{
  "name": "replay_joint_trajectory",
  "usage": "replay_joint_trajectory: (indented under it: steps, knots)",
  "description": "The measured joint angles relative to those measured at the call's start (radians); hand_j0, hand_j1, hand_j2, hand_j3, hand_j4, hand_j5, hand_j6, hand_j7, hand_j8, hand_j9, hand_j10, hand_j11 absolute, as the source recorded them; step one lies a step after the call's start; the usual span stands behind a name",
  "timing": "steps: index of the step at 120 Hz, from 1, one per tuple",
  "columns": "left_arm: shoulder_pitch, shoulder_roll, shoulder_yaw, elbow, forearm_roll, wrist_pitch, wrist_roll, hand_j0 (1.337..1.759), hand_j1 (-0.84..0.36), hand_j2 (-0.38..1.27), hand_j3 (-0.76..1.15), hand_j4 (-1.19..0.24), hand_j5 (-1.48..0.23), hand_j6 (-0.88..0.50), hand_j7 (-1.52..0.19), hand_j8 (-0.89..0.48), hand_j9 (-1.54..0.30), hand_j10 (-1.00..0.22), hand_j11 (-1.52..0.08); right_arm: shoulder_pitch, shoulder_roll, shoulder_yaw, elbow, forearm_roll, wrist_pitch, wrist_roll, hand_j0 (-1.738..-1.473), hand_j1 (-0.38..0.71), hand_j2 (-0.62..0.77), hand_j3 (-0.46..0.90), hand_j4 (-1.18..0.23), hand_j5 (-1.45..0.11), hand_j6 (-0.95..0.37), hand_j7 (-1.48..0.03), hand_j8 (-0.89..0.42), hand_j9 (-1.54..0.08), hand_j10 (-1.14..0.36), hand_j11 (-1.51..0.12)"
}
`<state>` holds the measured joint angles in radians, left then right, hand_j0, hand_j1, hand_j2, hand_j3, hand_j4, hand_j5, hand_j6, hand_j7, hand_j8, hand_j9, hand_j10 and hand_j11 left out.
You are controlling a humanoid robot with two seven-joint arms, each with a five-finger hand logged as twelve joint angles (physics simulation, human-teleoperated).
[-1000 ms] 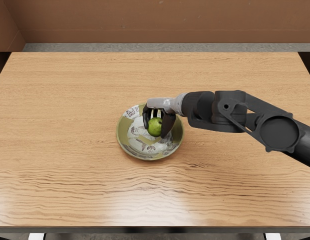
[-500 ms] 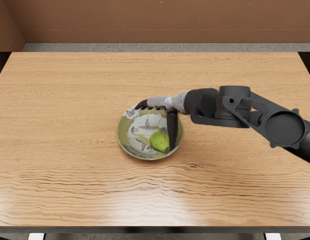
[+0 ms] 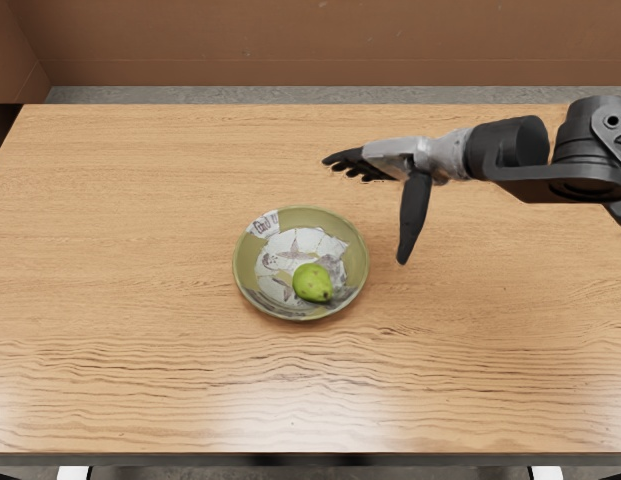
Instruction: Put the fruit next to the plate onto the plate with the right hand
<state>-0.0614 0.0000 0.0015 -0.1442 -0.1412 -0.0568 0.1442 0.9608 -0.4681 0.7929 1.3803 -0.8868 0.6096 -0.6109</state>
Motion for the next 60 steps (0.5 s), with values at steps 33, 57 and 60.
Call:
replay_joint_trajectory:
  steps: [33,57,60]
  knots:
    - [0.000,0.000,0.001,-0.001,0.000,0.000,0.000,1.658,0.33,0.00,0.00,-0.02,-0.03,-0.02,-0.03,-0.02,-0.03,-0.02,-0.03,-0.058,-0.099,0.134,-0.005,0.086,0.001,0.000,-1.658,-0.35,0.00,0.00,0.00,0.00,0.00,0.00,0.00,0.00,0.00,0.00]
    - [-0.002,0.000,-0.002,-0.003,-0.001,-0.001,0.000,1.658,0.33,0.00,0.00,-0.02,-0.03,-0.02,-0.03,-0.02,-0.03,-0.02,-0.03,-0.063,-0.190,0.138,-0.008,0.166,0.001,0.000,-1.658,-0.35,0.00,0.00,0.00,0.00,0.00,0.00,0.00,0.00,0.00,0.00]
    - [-0.004,0.000,-0.002,-0.004,-0.001,-0.001,0.000,1.658,0.33,0.00,0.00,-0.02,-0.03,-0.02,-0.03,-0.02,-0.03,-0.02,-0.03,-0.063,-0.194,0.136,-0.008,0.170,0.001,0.000,-1.658,-0.35,0.00,0.00,0.00,0.00,0.00,0.00,0.00,0.00,0.00,0.00]
